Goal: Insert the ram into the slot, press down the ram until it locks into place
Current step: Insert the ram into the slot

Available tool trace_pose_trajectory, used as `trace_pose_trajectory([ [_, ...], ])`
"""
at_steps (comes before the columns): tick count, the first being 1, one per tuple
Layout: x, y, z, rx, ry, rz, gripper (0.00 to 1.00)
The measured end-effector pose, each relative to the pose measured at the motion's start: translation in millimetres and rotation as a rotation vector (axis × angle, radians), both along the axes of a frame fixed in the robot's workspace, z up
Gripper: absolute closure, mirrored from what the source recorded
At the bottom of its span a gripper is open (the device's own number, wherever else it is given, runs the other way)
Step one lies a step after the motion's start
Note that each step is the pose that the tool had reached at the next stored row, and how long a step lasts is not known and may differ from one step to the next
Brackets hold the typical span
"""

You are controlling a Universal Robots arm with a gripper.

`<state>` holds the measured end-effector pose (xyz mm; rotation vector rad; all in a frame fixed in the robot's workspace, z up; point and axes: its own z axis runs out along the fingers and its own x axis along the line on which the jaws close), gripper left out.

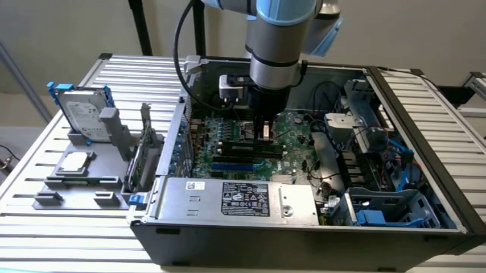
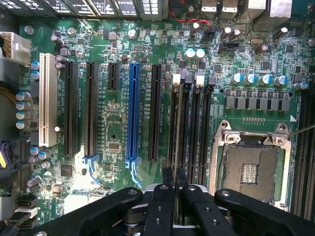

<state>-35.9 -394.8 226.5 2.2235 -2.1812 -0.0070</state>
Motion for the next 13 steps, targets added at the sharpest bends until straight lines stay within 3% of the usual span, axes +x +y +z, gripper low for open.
trace_pose_trajectory([
  [13, 0.6, 0.4, -1.6, 0.0001, 0.0, 0.002, 0.87],
])
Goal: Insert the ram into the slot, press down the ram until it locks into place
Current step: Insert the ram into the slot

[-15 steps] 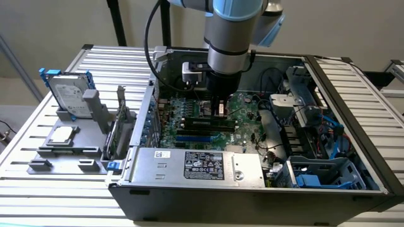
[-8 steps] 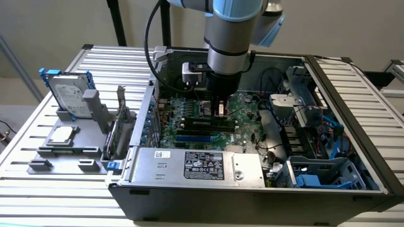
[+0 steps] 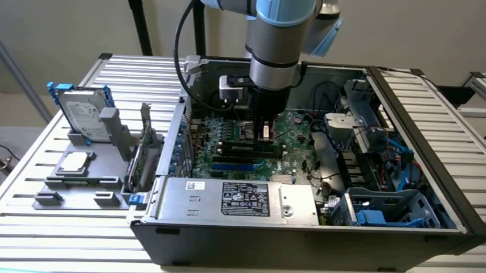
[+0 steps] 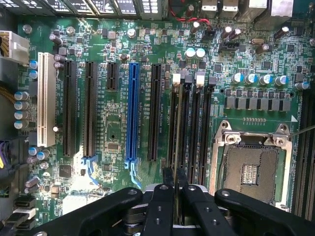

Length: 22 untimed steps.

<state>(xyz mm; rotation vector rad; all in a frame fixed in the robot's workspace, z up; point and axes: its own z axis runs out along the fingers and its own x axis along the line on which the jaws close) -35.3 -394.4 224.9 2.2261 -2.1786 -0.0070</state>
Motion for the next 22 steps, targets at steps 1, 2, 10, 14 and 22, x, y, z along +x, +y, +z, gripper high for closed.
trace_pose_trajectory([
  [1, 0.4, 0.0, 0.0, 0.0, 0.0, 0.0, 0.87],
  [2, 0.7, 0.0, 0.0, 0.0, 0.0001, 0.0, 0.87],
  [10, 1.1, 0.0, 0.0, -0.0045, 0.0, 0.007, 0.87],
  [14, 1.1, 0.0, 0.0, -0.0062, 0.0002, 0.011, 0.87],
  [22, 0.9, 0.0, -1.3, -0.0061, -0.0001, 0.012, 0.87],
])
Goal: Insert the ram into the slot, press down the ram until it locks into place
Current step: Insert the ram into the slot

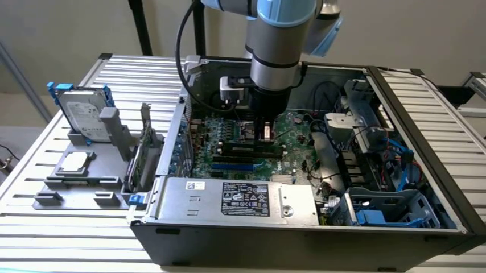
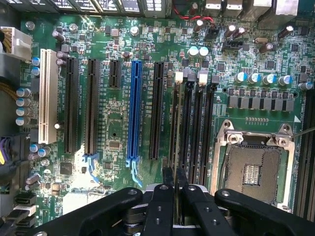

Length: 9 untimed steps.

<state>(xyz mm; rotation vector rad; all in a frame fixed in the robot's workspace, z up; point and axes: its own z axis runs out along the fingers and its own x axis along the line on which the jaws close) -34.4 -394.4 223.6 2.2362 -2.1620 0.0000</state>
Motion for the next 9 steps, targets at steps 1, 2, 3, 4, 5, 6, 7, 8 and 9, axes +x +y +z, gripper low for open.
trace_pose_trajectory([
  [1, -0.1, 0.0, -0.2, 0.0, 0.0, 0.0, 0.87],
  [2, -0.2, 0.0, -0.3, -0.0001, 0.0, 0.0, 0.87],
  [3, -0.3, 0.1, -0.5, 0.0, -0.0001, 0.0, 0.87],
  [4, -0.5, 0.1, -0.5, 0.0, 0.0, 0.0, 0.87],
  [5, -0.6, 0.1, -0.6, 0.0, 0.0001, 0.0, 0.87],
  [6, -0.7, 0.2, -0.7, 0.0, 0.0001, 0.0, 0.87],
  [7, -0.8, 0.2, -0.7, 0.0, 0.0001, 0.0, 0.87],
  [8, -0.8, 0.2, -0.8, -0.0001, 0.0001, 0.0, 0.87],
  [9, -0.9, 0.2, -0.8, 0.0, 0.0001, 0.0, 0.87],
])
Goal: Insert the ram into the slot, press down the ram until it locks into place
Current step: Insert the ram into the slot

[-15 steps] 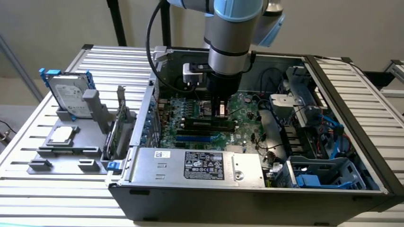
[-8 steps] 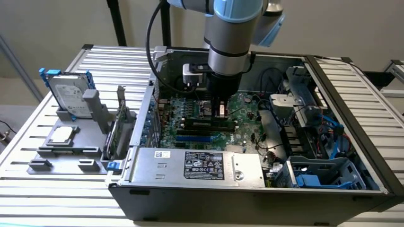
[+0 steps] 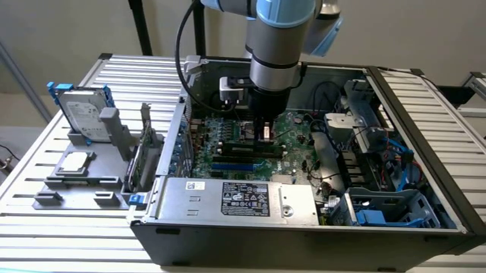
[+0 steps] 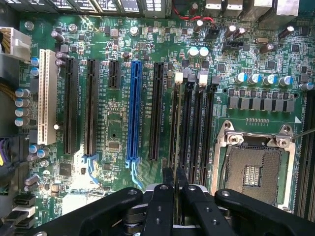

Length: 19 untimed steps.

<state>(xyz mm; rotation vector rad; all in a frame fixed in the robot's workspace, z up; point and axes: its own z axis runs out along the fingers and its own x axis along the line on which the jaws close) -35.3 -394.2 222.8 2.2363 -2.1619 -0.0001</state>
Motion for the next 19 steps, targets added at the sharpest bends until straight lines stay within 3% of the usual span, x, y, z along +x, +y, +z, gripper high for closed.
trace_pose_trajectory([
  [6, -0.2, 0.0, -0.1, 0.0001, 0.0, 0.0, 0.85],
  [7, -0.2, 0.0, -0.1, 0.0, 0.0, 0.0, 0.78],
  [10, -0.2, 0.0, 0.6, 0.0001, 0.0, 0.0, 0.78],
  [19, -1.1, 0.0, 19.1, 0.0005, 0.0021, 0.0, 0.78],
])
